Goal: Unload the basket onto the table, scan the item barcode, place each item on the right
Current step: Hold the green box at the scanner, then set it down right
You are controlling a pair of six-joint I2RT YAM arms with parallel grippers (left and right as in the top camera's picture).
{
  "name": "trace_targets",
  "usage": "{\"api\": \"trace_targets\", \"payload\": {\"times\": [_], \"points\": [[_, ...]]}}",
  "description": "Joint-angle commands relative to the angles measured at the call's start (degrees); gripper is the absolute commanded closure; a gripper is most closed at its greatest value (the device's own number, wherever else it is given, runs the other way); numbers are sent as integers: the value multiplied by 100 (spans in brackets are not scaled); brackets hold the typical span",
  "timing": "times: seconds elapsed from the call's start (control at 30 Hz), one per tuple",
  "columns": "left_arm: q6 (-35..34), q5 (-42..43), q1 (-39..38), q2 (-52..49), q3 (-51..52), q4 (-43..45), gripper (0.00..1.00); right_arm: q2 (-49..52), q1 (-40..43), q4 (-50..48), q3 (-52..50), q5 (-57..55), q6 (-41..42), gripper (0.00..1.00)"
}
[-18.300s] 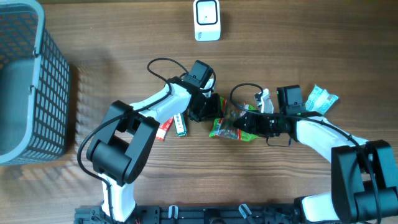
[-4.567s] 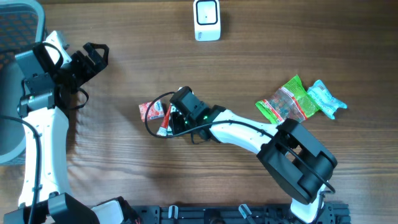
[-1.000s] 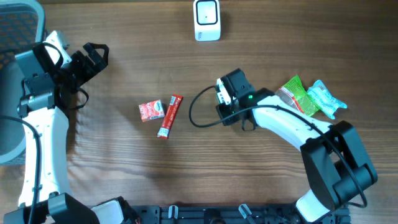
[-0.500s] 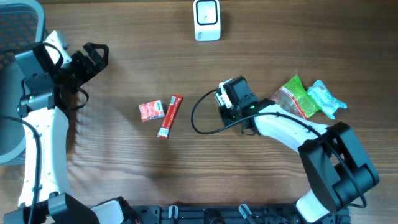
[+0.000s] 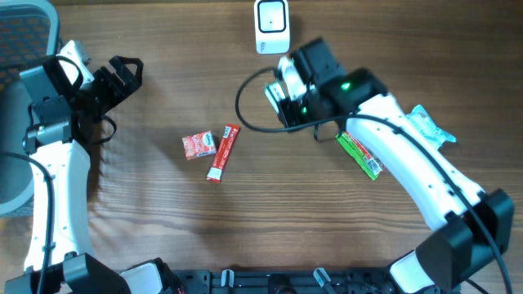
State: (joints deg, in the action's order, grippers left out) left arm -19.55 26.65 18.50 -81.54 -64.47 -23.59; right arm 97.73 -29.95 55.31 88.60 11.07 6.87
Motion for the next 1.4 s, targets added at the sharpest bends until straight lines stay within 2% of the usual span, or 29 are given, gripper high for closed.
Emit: {"api": "trace_targets", "payload": {"times": [0.0,0.1,0.2,0.4,0.53,0.63,0.7,0.87,1.17,1.3,1.37], "points": [[131,26,15,0,-15,13,0,262,308,732,1521,994,83,78],[131,26,15,0,-15,13,0,964,702,1259,2820,1690,225,78],[131,26,15,0,-15,11,0,2107,883,1130,3880,2490,407,78],[131,26,15,0,-15,13,0,3727,1362,-1016,3974,3893,1167,78],[131,24,15,0,-15,13,0,4675,1947,-2933,3954,5543,2358,78],[131,26,15,0,-15,13,0,5204,2068,-4111,3954,5742,3241,78],[131,26,15,0,-15,13,0,5342,2065,-4522,3954,5696,3453,78],[131,26,15,0,-15,13,0,5375,2037,-4411,3952,5147,3532,77],[131,26,15,0,-15,13,0,5392,2011,-4411,3917,4942,3985,77],[131,26,15,0,-15,13,0,5305,2055,-4271,3921,5274,3971,86],[131,26,15,0,-15,13,0,4909,2055,-3794,3921,4981,3554,88]]}}
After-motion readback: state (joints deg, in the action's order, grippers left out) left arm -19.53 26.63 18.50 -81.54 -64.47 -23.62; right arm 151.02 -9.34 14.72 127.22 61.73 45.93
